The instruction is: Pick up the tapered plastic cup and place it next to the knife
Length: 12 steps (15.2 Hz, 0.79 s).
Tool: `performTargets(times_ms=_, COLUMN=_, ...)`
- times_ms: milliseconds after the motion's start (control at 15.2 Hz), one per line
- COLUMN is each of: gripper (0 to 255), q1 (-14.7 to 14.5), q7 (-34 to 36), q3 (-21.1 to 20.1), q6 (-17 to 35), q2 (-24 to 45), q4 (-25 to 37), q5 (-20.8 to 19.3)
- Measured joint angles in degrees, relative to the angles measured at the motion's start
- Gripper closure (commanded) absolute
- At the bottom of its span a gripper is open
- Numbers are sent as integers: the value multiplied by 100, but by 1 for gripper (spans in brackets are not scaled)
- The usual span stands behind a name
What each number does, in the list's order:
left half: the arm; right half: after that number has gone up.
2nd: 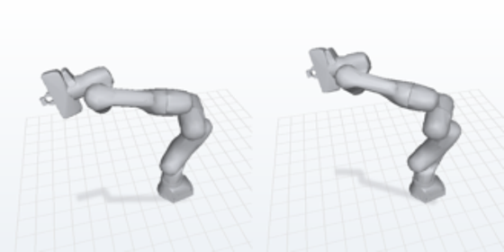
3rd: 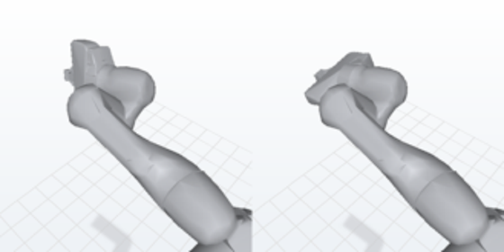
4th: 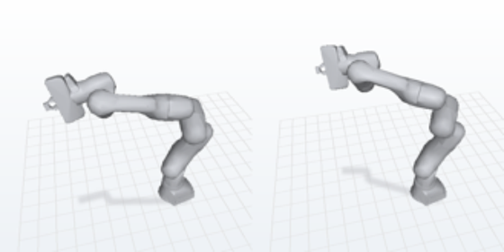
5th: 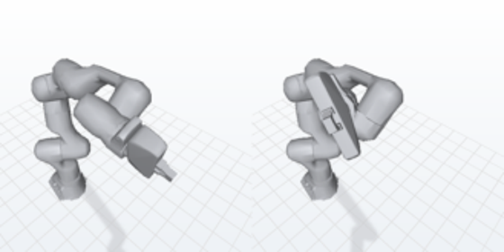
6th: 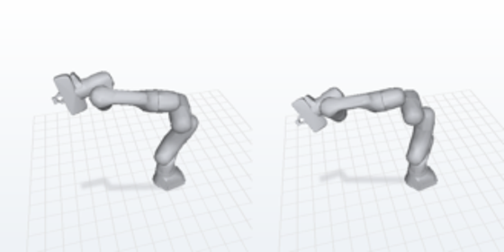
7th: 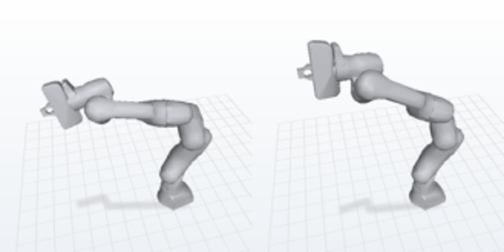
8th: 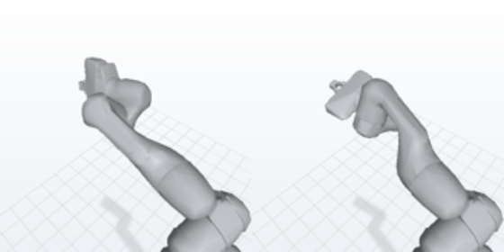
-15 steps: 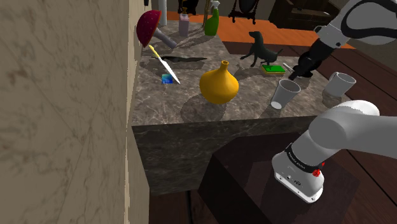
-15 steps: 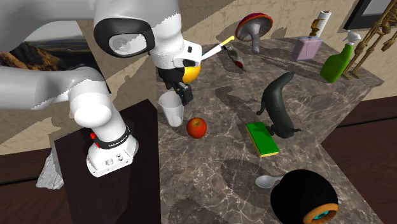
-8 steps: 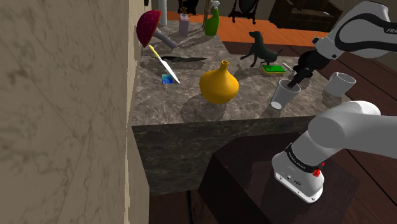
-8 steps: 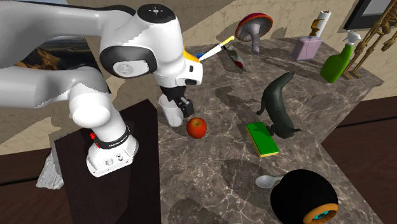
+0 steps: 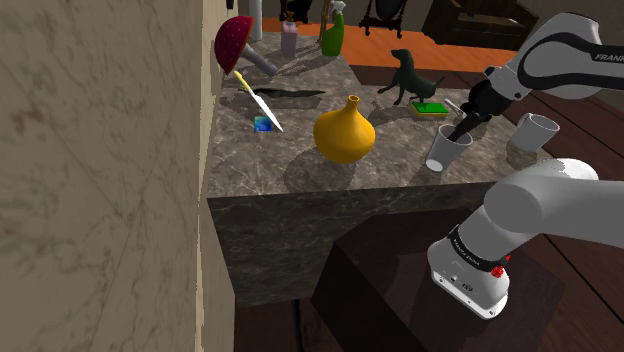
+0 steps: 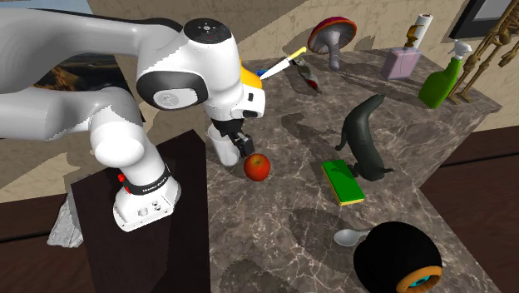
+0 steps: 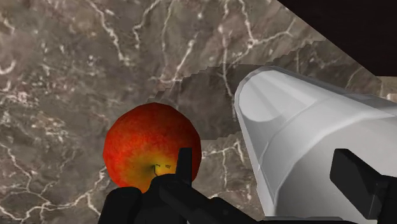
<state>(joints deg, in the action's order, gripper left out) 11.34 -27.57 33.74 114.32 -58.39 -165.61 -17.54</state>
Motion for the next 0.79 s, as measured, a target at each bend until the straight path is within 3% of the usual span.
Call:
performTargets(times_ms=66, gripper=0, q1=0, q7=0, q3=1, q6=2, q2=0, q4=-1, q5=-1)
performTargets(times_ms=132, gripper=255, q1=0, q7=0, q3=1, q6=2, q2=0, q4=-1, q5=-1)
performTargets(times_ms=792, gripper=255, q1=0, q7=0, q3=1, q6=4, q2=1, q4=4, q5=-1)
